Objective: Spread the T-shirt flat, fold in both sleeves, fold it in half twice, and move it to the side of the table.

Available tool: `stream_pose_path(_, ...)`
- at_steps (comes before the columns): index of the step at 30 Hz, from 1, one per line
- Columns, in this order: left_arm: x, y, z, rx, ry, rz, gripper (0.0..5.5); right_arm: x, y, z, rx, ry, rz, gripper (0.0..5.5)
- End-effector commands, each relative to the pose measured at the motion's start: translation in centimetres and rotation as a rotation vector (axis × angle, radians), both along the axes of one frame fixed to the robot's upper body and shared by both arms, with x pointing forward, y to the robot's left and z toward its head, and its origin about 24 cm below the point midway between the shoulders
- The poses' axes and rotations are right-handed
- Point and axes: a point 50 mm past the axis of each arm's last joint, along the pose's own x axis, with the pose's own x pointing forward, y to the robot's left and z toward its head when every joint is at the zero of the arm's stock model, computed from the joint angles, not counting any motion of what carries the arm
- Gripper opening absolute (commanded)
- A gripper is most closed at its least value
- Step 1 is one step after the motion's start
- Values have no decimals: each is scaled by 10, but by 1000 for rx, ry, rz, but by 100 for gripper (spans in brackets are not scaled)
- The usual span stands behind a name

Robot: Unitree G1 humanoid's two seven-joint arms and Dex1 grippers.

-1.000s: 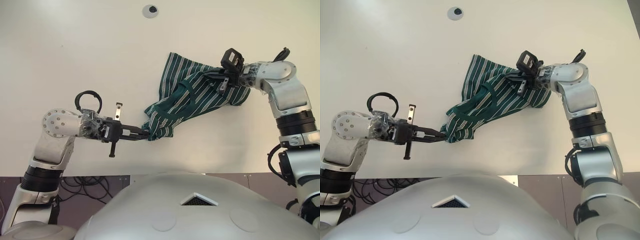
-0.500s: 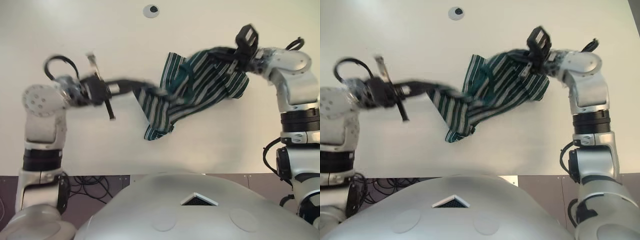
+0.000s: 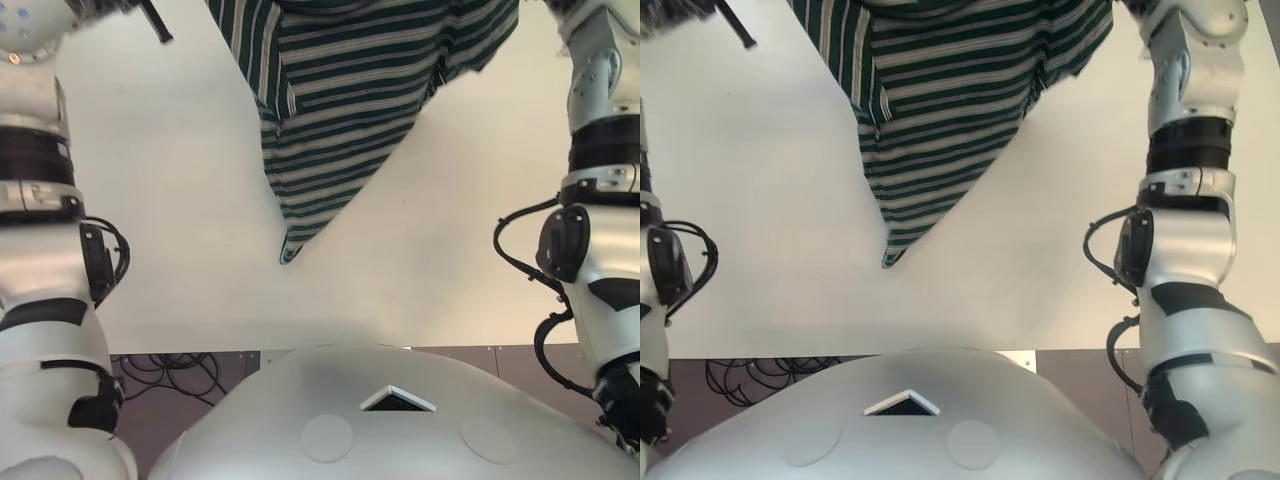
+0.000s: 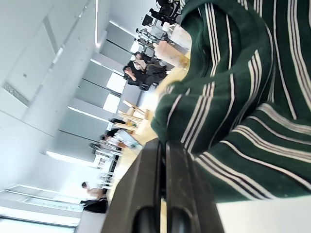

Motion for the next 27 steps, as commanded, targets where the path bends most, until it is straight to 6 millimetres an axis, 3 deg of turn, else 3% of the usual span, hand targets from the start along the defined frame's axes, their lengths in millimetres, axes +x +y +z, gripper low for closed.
stream_pose_path(1,22,3,39,134,-138,136,0,17,5,37,-10,-77,-68,5)
stream_pose_path(6,38,-3,77,181,-244,271,0,26,9,78,11,-141,-148,5)
stream_pose_path(13,40,-20,127,191,-385,354,0,27,7,125,37,-217,-245,5)
stream_pose_path(19,37,-27,146,169,-442,370,0,22,-3,147,76,-268,-284,5)
stream_pose_path(27,35,-25,149,140,-434,352,0,16,-11,157,100,-301,-225,5)
